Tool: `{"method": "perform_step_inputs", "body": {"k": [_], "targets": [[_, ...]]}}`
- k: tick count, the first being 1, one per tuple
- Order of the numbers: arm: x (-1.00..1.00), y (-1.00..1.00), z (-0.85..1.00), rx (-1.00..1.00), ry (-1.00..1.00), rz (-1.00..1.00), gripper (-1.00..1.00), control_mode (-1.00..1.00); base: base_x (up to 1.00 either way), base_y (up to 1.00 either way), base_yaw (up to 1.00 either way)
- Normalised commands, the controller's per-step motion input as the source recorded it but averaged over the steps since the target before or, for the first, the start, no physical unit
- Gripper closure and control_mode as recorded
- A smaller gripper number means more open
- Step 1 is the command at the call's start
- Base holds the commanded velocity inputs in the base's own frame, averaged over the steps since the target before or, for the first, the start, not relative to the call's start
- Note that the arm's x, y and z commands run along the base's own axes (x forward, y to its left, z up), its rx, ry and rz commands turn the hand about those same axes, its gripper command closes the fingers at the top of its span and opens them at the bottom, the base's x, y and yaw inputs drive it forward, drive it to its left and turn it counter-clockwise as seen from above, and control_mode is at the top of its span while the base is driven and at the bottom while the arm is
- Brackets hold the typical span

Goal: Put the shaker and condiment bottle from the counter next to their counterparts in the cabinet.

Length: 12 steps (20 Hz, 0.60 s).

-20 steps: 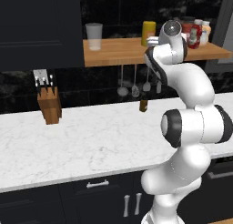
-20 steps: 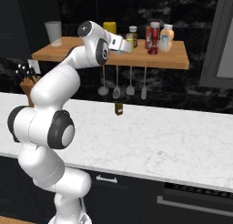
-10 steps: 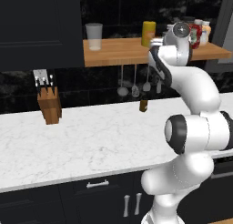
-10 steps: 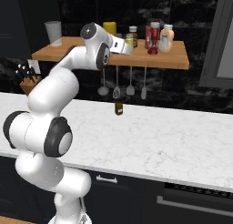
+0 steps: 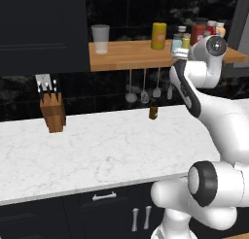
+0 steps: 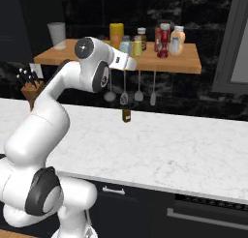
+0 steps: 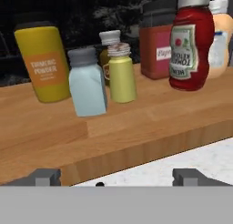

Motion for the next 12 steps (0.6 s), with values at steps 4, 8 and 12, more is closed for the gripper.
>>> {"method": "perform_step_inputs", "body": {"k": [4, 8, 12], "targets": [[-1.00, 0.00, 0.00, 0.03, -0.09, 0.00, -1.00, -1.00, 0.00, 0.00, 0.00], [-1.00, 0.00, -0.01, 0.05, -0.02, 0.00, -1.00, -1.00, 0.00, 0.00, 0.00], [-1.00, 0.00, -0.11, 0.07, 0.00, 0.00, -1.00, -1.00, 0.00, 0.00, 0.00]]}}
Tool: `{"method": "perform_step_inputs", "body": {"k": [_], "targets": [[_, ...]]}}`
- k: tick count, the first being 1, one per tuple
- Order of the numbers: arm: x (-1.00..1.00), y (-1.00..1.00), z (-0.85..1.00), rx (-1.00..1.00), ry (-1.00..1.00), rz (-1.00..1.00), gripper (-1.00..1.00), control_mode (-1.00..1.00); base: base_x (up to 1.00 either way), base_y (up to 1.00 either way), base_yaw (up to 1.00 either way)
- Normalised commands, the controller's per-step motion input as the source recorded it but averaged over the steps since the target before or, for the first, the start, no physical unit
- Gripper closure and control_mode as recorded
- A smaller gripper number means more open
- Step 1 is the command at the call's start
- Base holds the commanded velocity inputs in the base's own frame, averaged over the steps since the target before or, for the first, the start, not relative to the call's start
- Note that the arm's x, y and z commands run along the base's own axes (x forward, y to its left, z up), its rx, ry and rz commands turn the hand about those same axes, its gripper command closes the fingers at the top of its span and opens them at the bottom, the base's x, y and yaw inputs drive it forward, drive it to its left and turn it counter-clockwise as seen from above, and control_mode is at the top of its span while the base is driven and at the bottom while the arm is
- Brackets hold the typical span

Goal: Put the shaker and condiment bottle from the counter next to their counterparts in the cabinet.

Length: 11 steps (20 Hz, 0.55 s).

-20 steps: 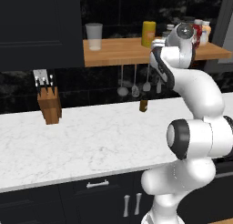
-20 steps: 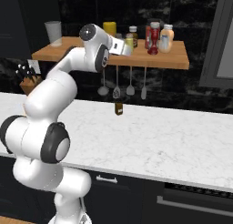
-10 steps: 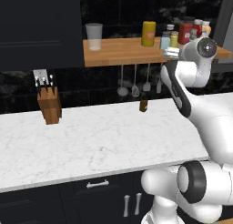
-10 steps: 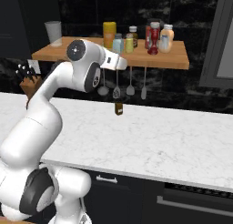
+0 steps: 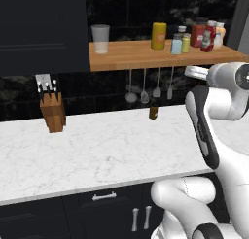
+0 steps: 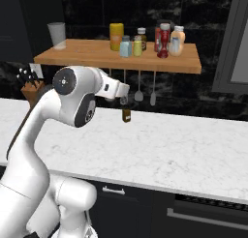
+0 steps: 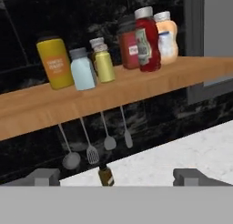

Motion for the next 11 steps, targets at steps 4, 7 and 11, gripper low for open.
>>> {"method": "perform_step_inputs", "body": {"k": [4, 7, 11], "targets": [[-1.00, 0.00, 0.20, 0.06, -0.11, 0.00, -1.00, -1.00, 0.00, 0.00, 0.00], [-1.00, 0.00, 0.41, 0.00, -0.25, 0.00, -1.00, -1.00, 0.00, 0.00, 0.00], [-1.00, 0.00, 0.23, 0.00, -0.26, -0.01, -1.00, -1.00, 0.00, 0.00, 0.00]]}}
